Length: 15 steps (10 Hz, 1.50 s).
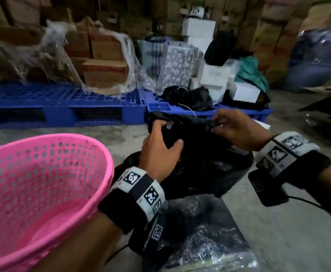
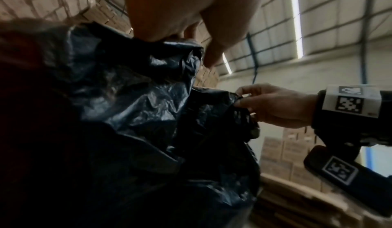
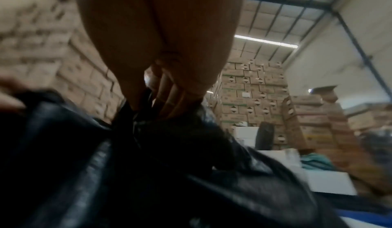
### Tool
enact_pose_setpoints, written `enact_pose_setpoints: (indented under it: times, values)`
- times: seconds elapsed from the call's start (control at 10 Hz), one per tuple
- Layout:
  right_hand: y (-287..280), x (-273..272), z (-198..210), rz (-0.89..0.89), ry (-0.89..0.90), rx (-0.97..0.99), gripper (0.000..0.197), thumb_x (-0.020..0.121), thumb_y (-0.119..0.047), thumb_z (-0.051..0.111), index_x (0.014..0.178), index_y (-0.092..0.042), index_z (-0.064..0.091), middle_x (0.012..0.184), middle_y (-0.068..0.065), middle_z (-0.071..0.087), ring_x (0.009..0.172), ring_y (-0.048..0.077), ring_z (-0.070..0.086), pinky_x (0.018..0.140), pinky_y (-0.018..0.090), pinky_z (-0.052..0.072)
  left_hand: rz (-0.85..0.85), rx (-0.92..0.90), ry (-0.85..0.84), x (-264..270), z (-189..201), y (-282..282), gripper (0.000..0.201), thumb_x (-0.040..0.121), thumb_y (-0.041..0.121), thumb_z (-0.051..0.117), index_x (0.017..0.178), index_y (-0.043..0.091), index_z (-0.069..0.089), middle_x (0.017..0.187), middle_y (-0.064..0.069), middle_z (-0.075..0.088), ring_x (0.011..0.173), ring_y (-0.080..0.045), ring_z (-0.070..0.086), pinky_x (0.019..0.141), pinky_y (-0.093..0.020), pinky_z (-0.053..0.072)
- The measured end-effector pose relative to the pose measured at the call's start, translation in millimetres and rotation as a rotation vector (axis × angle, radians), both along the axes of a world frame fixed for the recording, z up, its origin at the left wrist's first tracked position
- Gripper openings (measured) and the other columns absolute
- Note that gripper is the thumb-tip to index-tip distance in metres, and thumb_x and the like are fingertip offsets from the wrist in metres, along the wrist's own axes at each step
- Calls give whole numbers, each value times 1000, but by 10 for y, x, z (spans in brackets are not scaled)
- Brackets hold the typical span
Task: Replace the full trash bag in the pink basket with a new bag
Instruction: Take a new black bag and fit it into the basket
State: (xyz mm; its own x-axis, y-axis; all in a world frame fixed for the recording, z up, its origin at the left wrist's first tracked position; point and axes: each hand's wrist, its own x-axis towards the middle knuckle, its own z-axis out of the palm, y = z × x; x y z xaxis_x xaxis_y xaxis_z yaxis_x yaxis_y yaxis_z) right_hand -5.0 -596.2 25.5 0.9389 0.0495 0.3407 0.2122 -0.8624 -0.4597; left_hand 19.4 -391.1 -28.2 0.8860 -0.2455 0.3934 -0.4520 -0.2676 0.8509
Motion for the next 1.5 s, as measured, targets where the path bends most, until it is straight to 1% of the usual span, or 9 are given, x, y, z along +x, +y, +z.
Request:
enact_pose_setpoints:
  times: [0.1, 0.2, 0.4, 0.7, 1.0, 1.2, 1.3, 1.4, 1.5]
  values:
    - [466, -127, 651, 185, 20, 184, 20, 86, 2, 56, 79, -15, 48, 66, 14, 56, 58, 11, 51, 50, 19, 41, -146, -48, -6, -1, 559, 57, 73, 69, 22, 78, 129, 24, 36, 112, 5, 53, 104, -11, 53, 87, -23, 45]
    - [871, -241, 1108, 244, -93, 132, 7, 85, 0, 58, 86, -6, 54, 77, 21, 64, 71, 19, 64, 65, 30, 52, -84, -53, -255, 35, 995, 266, 36, 72, 6, 70, 106, 13, 58, 95, -7, 67, 87, -15, 62, 69, -19, 44]
    - [1283, -411, 1536, 23, -241, -246, 96, 64, -57, 70, 141, -33, 18, 144, -9, 35, 132, 13, 33, 107, 42, 33, -56, -169, -510, 84, 1705, 1157, 17, 73, 10, 67, 81, 20, 55, 84, 0, 61, 80, -12, 57, 69, -23, 45]
    - [2500, -47, 1724, 424, -168, 333, 17, 88, 0, 52, 80, -8, 65, 64, -10, 69, 59, -6, 61, 57, 9, 48, 49, -342, -388, -20, 1834, 2596, 69, 66, 30, 81, 123, 23, 42, 113, 12, 60, 97, 10, 58, 84, -14, 48]
    - [3442, 69, 1741, 530, -86, 119, 9, 84, -10, 62, 91, -14, 66, 81, -10, 70, 75, 2, 63, 70, 19, 48, -8, -585, -183, 60, 1624, 3125, 37, 79, -11, 60, 108, 13, 59, 98, 7, 72, 89, 0, 67, 89, -23, 54]
    - [3480, 135, 1291, 495, 109, 45, 100, 66, -25, 79, 145, -26, 17, 136, -11, 48, 116, -10, 47, 99, 13, 40, -415, -641, -217, 218, 1354, 3461, 26, 76, 19, 71, 101, 27, 72, 87, 0, 77, 86, -9, 70, 87, -23, 53]
    - [3627, 207, 1114, 543, -113, 77, 44, 78, 11, 63, 118, -7, 54, 114, 3, 68, 87, -24, 53, 76, 6, 43, -109, -309, -226, -36, 1317, 3522, 49, 84, 3, 61, 56, 44, 66, 45, 30, 62, 56, 19, 59, 61, -2, 46]
    - [3548, 291, 1195, 437, -435, -105, 20, 77, -3, 65, 92, -17, 64, 88, -9, 72, 83, 6, 67, 69, 30, 54, -257, -238, -305, -19, 1177, 3689, 21, 80, 7, 64, 96, 20, 63, 89, 7, 76, 92, 13, 62, 82, -7, 45]
    - [3335, 347, 1264, 269, -594, -395, 34, 73, -7, 72, 103, -12, 56, 96, 15, 64, 85, 34, 64, 65, 43, 52, -257, -206, -259, 44, 1039, 4008, 56, 61, 5, 63, 105, 39, 62, 121, 11, 63, 123, -6, 51, 102, -25, 42]
